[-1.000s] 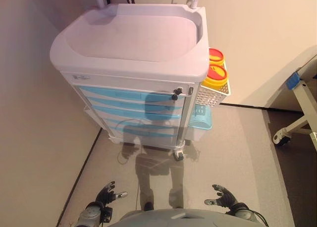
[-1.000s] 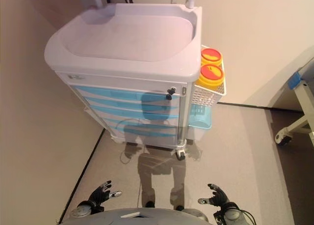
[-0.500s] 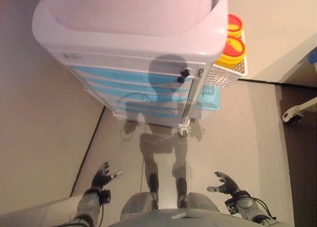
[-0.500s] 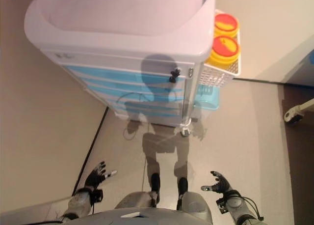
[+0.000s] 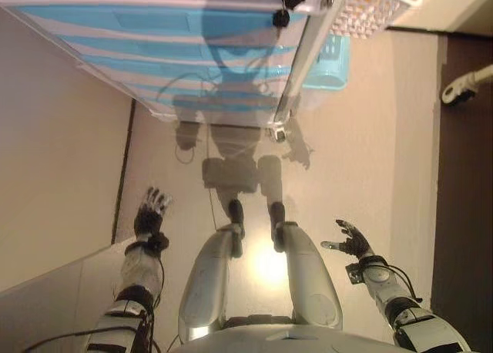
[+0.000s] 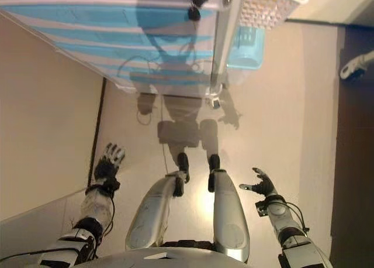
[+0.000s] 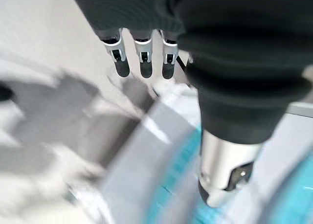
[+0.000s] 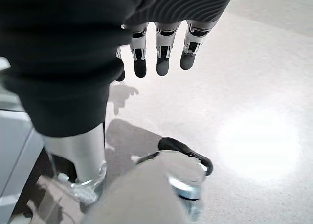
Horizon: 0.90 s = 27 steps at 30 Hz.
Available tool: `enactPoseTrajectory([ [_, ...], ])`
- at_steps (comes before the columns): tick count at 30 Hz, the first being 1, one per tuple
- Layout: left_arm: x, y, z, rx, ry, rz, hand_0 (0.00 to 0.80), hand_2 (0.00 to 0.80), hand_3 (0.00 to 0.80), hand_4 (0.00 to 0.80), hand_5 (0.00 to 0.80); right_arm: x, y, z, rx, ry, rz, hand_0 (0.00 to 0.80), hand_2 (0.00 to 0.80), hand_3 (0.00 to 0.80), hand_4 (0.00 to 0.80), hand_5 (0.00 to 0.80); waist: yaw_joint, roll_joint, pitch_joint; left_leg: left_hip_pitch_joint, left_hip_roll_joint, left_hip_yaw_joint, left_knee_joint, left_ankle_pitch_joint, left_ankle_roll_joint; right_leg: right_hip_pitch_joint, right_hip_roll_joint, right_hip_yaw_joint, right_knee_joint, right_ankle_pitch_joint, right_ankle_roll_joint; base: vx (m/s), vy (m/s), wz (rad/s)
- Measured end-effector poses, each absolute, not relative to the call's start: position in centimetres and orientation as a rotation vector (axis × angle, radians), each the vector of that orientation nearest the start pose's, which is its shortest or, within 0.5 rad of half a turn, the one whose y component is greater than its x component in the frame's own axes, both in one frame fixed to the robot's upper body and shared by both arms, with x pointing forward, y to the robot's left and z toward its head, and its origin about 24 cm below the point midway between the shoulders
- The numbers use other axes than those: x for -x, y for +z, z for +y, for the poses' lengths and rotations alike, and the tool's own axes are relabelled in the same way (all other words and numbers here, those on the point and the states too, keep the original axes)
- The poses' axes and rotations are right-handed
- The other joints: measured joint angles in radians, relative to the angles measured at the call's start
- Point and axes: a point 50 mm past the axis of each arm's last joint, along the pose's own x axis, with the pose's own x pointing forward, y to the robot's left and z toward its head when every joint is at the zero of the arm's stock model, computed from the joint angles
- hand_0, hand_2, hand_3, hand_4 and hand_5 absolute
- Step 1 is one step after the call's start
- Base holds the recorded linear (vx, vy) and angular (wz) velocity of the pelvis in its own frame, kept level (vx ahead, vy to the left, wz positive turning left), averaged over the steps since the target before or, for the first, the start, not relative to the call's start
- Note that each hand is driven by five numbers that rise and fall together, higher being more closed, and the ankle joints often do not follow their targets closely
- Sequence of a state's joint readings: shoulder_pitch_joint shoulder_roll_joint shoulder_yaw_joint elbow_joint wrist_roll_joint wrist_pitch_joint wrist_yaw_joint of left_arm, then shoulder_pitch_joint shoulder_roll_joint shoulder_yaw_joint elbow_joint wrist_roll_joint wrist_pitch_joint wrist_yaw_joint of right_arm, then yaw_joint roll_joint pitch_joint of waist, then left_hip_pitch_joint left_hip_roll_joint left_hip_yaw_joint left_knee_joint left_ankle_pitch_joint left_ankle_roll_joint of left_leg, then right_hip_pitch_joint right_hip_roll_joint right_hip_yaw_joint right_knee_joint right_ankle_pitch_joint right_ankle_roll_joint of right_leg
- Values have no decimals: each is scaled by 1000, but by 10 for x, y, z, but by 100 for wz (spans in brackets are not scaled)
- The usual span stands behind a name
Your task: Open the drawer and pick up the medicine
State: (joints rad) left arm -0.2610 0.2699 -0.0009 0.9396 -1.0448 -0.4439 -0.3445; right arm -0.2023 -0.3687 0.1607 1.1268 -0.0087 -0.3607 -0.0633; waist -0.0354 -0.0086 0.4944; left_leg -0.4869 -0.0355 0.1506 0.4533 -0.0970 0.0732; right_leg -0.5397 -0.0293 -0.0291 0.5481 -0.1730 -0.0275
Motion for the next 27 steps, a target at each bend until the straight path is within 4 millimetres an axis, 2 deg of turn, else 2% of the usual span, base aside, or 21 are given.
enactPoseTrajectory([
  [5, -289, 0, 247, 820, 148, -201, 0, 0, 0, 0, 0, -220, -83, -257, 433, -45, 543, 0, 0, 0, 0, 0, -31, -29, 21, -90, 19, 16, 124, -51, 12, -84, 13, 26, 63, 2, 5, 57, 37, -28],
  [9, -313, 39, 246, 934, 60, -391, 0, 0, 0, 0, 0, -224, -79, -255, 431, -39, 522, 0, 0, 0, 0, 0, -50, -41, 27, -171, 28, 18, 208, -79, 21, -155, 27, 50, 116, 0, 9, 27, 31, -25],
  [13, -336, 87, 253, 1037, -40, -571, 0, 0, 0, 0, 0, -220, -81, -253, 434, -18, 533, 0, 0, 0, 0, 0, -84, -52, 34, -187, 38, 26, 243, -95, 23, -171, 36, 60, 136, -3, 17, 52, 0, -10],
  [17, -353, 149, 273, 1081, -96, -765, 0, 0, 0, 0, 0, -218, -83, -248, 449, 14, 545, 0, 0, 0, 0, 0, -112, -64, 39, -191, 54, 38, 257, -103, 22, -177, 47, 73, 140, 1, 22, 41, -32, -14],
  [21, -360, 177, 281, 1193, -89, -847, 0, 0, 0, 0, 0, -215, -85, -246, 477, 51, 553, 0, 0, 0, 0, 0, -136, -81, 47, -212, 56, 40, 260, -100, 26, -199, 52, 79, 143, 6, 19, 36, -33, -3],
  [27, -363, 193, 282, 1266, -77, -924, 0, 0, 0, 0, 0, -210, -89, -241, 495, 77, 546, 0, 0, 0, 0, 0, -139, -111, 58, -213, 66, 44, 257, -100, 24, -196, 61, 82, 129, 13, 16, 9, -10, -4],
])
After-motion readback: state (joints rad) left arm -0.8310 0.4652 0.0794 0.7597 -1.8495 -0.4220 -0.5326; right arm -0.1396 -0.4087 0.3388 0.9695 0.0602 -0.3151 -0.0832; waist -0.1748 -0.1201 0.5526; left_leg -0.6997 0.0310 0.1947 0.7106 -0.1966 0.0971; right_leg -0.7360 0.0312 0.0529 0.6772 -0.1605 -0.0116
